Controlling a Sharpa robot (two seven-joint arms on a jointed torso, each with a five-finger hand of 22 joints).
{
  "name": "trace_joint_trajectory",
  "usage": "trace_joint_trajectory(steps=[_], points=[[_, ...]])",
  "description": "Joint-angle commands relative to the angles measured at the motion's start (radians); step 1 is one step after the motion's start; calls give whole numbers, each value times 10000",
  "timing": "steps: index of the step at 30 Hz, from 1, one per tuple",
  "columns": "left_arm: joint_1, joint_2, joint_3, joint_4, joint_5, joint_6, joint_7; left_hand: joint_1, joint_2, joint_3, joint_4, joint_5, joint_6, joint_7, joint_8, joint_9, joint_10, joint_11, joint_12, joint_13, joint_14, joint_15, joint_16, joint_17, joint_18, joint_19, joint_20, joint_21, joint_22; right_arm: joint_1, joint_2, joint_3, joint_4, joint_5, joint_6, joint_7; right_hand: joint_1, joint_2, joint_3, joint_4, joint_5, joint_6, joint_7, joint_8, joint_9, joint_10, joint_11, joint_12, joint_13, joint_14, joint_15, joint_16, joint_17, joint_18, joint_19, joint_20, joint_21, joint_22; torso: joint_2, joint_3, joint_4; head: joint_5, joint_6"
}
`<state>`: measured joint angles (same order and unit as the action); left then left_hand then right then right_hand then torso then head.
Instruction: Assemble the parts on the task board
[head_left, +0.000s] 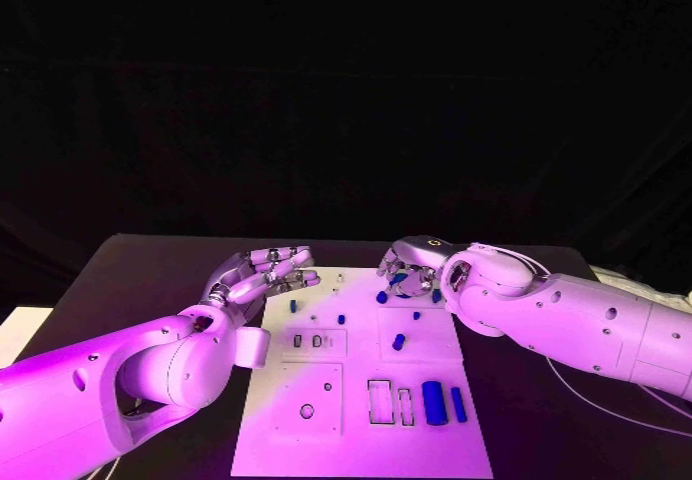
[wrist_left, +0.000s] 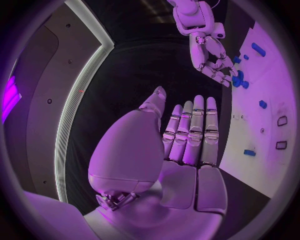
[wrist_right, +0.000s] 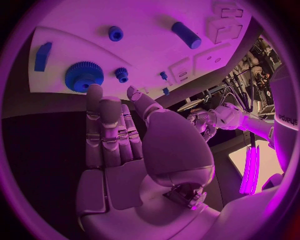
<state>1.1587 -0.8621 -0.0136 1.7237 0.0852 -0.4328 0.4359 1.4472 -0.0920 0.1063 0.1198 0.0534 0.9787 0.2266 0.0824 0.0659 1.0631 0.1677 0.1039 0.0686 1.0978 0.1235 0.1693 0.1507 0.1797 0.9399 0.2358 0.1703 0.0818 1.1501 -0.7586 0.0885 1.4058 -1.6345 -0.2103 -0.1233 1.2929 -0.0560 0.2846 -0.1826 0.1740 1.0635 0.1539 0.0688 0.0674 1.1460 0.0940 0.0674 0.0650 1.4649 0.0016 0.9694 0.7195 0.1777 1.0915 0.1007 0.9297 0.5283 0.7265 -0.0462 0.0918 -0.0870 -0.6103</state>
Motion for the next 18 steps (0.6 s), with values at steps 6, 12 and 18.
trace_joint_trajectory(steps=[6,12,18], points=[[26,26,12,38,88,256,-66,-23,127,-9,-34,-44,-4,59,-41,-10,-8,63,-37,-12,-4,51,-76,10,23,4,48,-35,-16,20,76,19,-13,-598,719,-352,42,-143,292,300,-51,220,-47,-29,-2,64,-36,-22,-3,367,15,1604,1739,-201,537,-21,1301,1575,157,17,100,-38,-42],[26,56,12,-10,171,287,-86,-34,175,-14,-36,-44,-8,63,-52,-8,-4,67,-50,-9,5,53,-90,17,26,8,52,-47,-24,12,137,21,-24,-620,1062,-353,64,-173,368,349,-60,226,-51,-33,-4,52,-41,-30,-6,348,16,1828,1973,-229,582,-7,1490,1798,212,10,126,-47,-28],[26,96,11,-82,221,269,-81,-29,237,-15,-51,-43,3,59,-57,-3,12,63,-62,-3,31,48,-101,29,31,23,54,-58,-33,5,155,21,-51,-705,1171,-340,102,-186,467,400,-47,280,-59,-19,3,86,-45,-19,-4,344,8,2092,2262,-265,657,8,1715,2072,258,-8,150,-48,-25]])
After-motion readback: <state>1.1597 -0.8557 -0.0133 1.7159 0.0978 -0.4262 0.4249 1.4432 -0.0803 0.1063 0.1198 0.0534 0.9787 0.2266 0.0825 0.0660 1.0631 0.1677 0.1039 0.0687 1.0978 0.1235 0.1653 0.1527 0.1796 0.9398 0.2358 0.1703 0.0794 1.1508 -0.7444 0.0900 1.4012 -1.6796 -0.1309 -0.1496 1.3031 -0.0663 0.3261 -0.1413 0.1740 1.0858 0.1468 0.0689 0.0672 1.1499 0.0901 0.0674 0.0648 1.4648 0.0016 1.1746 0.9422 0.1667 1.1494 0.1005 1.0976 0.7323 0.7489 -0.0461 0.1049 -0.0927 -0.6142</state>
